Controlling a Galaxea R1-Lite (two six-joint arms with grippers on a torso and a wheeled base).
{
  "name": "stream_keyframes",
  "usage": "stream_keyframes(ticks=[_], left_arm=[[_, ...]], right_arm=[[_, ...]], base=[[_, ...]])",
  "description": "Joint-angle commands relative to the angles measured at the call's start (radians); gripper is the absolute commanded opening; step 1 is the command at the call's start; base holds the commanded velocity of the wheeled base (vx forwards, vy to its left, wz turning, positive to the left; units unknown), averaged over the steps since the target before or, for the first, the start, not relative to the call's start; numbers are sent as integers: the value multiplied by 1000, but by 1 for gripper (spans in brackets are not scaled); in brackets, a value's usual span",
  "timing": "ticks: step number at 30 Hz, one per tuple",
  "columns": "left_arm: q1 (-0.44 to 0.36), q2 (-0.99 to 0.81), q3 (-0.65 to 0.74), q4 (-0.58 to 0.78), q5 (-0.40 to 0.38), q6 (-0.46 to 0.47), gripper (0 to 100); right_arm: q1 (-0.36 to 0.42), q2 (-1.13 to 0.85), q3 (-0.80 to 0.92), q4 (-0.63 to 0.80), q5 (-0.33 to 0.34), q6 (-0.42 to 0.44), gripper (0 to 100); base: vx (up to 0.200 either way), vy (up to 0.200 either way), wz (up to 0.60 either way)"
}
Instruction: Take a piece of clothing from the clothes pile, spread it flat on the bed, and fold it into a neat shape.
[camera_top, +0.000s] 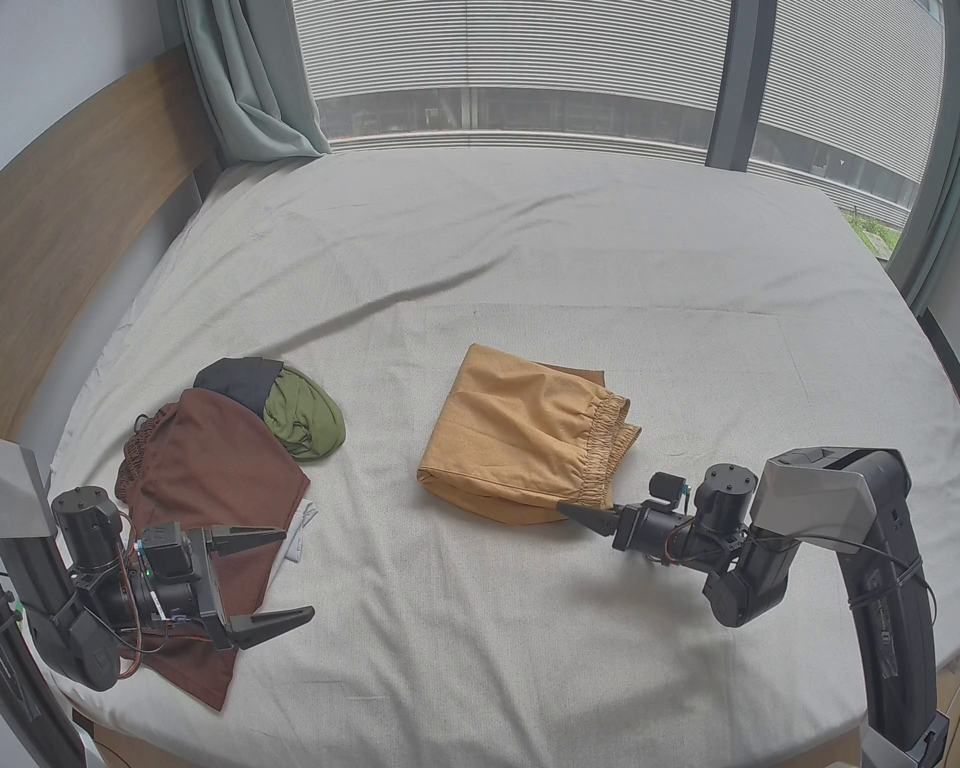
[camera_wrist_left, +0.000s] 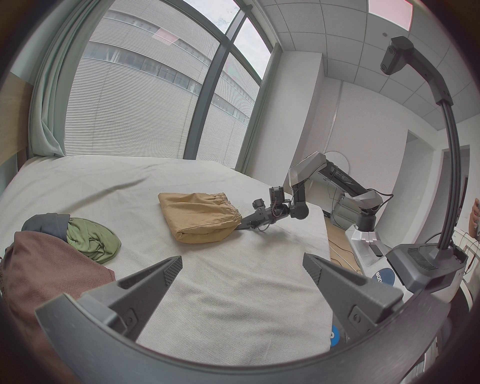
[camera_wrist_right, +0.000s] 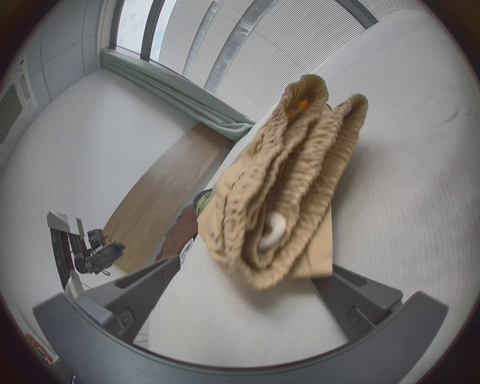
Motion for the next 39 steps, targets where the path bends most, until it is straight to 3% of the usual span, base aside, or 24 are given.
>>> stream_keyframes(ticks=[1,11,17,29,39], left_arm=[[0,-2,-2,0,-1,0,100],[5,-7,-6,0,0,0,100],[5,-7,-6,0,0,0,100],[5,-2,-11,0,0,-1,100],[2,1,-9,0,0,-1,100]], right_arm=[[20,-55,159,5,2,-81,100],[97,-207,347,5,22,-130,100],[112,-311,335,5,50,-114,100],[72,-280,8,7,41,50,100],[3,-127,-169,21,39,60,100]], base=[[0,0,0],[0,0,0],[0,0,0],[0,0,0],[0,0,0]])
